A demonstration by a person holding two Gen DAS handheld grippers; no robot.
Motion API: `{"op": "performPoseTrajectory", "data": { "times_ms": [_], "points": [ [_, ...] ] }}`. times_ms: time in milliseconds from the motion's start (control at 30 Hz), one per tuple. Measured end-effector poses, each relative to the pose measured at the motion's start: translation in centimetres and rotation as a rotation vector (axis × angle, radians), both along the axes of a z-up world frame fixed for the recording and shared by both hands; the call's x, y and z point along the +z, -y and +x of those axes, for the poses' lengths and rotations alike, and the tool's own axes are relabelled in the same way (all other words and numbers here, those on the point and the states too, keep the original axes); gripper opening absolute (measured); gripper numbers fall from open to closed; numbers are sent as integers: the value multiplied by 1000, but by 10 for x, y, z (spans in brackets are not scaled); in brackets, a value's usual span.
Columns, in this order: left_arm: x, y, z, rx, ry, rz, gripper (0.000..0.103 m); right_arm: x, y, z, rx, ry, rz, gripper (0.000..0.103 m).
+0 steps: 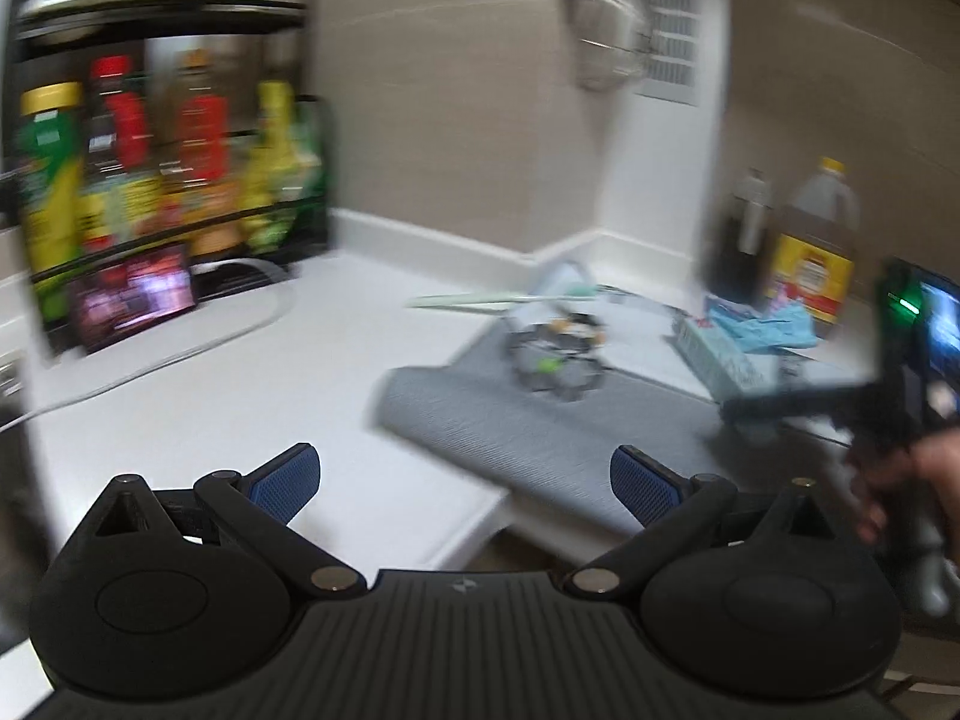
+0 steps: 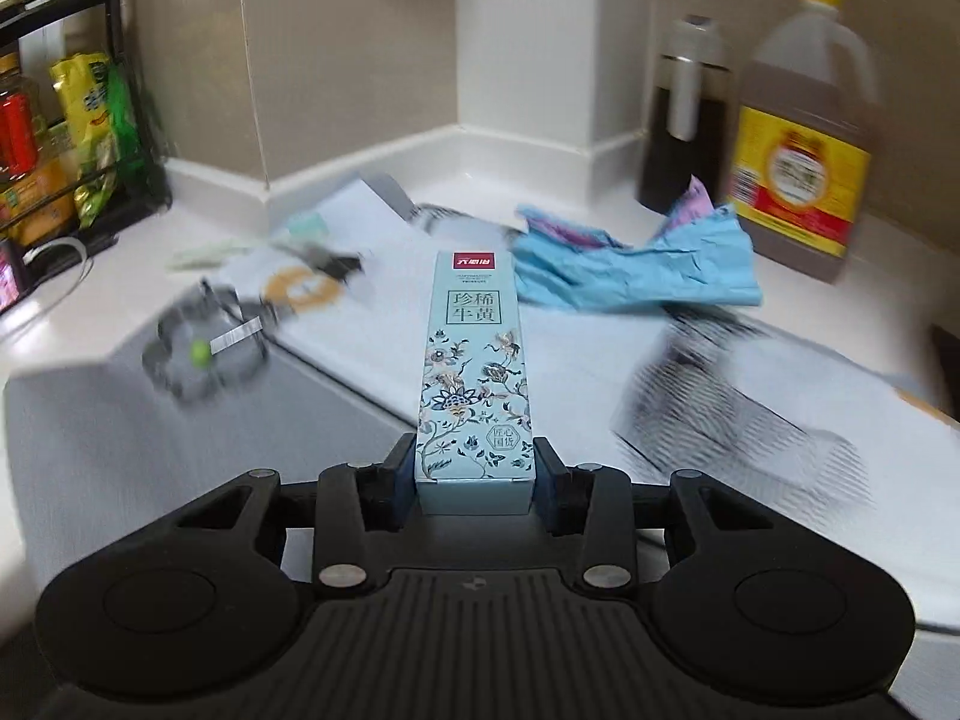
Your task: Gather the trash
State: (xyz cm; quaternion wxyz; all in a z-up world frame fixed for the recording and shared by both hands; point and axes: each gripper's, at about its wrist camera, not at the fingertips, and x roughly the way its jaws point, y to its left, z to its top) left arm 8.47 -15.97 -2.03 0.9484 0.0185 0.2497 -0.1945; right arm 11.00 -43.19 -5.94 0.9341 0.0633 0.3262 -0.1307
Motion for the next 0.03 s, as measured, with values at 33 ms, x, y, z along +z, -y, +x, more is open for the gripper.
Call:
{"op": "performPoseTrajectory", "data": {
  "times_ms": [33],
  "points": [
    [0,11,8,-32,-2,-2,103,0,4,-12,11,2,-11,41]
  ]
}}
